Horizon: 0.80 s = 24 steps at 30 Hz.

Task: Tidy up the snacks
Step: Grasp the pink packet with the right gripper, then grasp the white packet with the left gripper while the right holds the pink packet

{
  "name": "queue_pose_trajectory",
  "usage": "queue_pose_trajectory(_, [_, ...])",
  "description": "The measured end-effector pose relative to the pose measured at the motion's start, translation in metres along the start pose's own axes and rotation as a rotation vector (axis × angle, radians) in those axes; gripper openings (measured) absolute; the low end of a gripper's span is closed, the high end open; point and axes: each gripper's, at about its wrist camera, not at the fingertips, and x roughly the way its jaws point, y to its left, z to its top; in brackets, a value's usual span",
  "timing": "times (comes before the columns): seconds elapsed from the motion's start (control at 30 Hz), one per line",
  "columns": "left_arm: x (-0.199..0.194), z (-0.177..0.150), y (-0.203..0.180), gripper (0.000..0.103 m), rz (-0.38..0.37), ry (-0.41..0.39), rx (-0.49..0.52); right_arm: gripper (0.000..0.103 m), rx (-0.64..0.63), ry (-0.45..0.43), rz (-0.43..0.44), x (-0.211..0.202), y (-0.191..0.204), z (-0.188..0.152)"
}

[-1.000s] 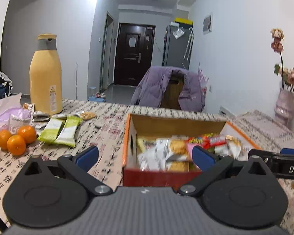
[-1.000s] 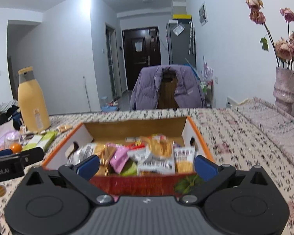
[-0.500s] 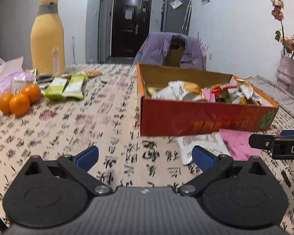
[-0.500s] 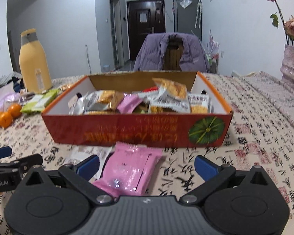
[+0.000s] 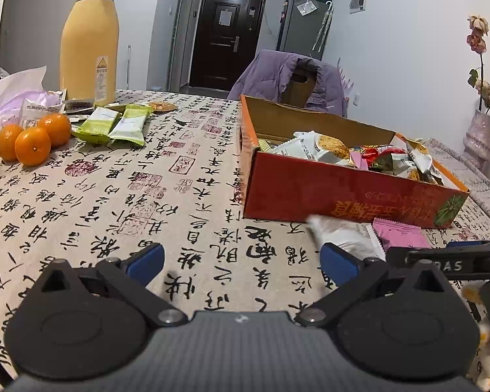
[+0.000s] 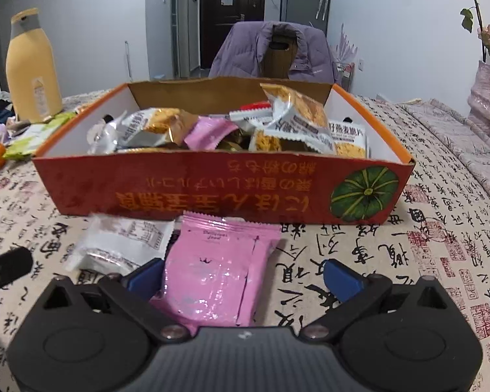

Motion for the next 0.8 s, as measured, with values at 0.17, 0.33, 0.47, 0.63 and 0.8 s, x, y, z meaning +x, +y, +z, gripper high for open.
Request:
queue_pose_trajectory(0.17, [0.000,0.000,0.001,0.103,-0.004,0.002,-0.011,0.091,0.001,-0.002,0.011,0.004,0.002,-0.002])
queue_pose_trajectory(0.33, [0.001,0.000,0.002,0.103,-0.004,0.005,-0.017,0.065,-0.009,-0.021,0.058,-0.001,0.003,-0.005])
queue_pose_trajectory(0.47, [0.001,0.000,0.003,0.103,-0.006,0.007,-0.027,0.061,-0.024,-0.024,0.073,-0.006,0.005,-0.004])
queue_pose_trajectory(0.63, [0.002,0.000,0.004,0.103,-0.007,0.009,-0.036,0.061,-0.012,-0.062,0.082,-0.023,-0.009,-0.009])
queue_pose_trajectory(0.8, [0.002,-0.001,0.004,0.103,-0.006,0.011,-0.032,0.061,-0.007,-0.106,0.059,-0.038,-0.033,-0.012])
